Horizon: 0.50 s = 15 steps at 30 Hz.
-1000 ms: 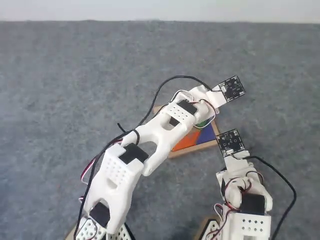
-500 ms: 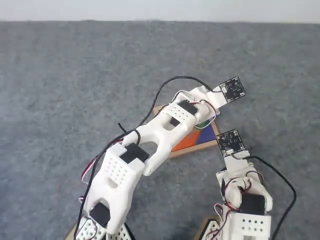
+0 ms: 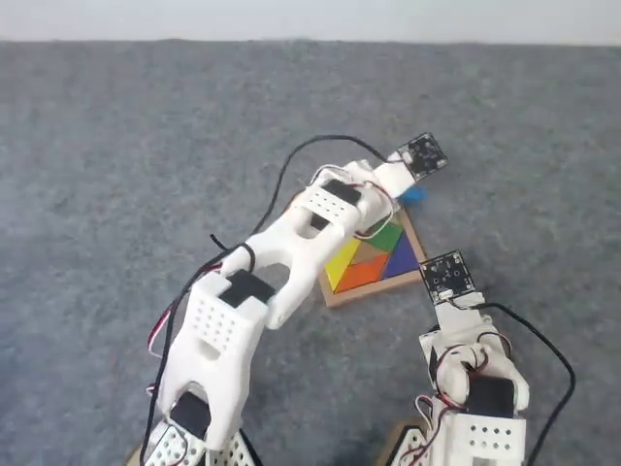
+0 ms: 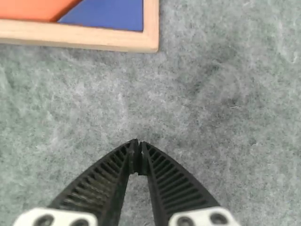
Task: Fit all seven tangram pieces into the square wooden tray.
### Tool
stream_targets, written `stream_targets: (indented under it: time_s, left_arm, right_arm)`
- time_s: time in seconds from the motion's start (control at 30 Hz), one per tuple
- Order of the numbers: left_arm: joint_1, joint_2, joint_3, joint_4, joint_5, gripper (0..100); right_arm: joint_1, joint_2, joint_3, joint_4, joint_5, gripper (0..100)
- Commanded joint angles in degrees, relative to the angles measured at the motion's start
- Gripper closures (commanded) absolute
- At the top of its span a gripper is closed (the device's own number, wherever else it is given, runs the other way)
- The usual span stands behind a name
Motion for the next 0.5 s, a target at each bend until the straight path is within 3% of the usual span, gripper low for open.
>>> stream_targets:
  time_s: [0.0,0.33,0.47]
  left_arm:
    - [-1.93,-0.97,-0.84,2.11,-0.35,99]
    - [-2.29,-10.46,-1.36,3.43,1.14,99]
    - [-5.89,-18.02,-1.71,7.65,13.19,98]
  right_arm:
    - [-0.13,-0.84,0.97,0.13,0.44,99.1]
    - [-0.13,-0.84,0.97,0.13,0.44,99.1]
    - [-0.13,-0.84,0.97,0.13,0.44,99.1]
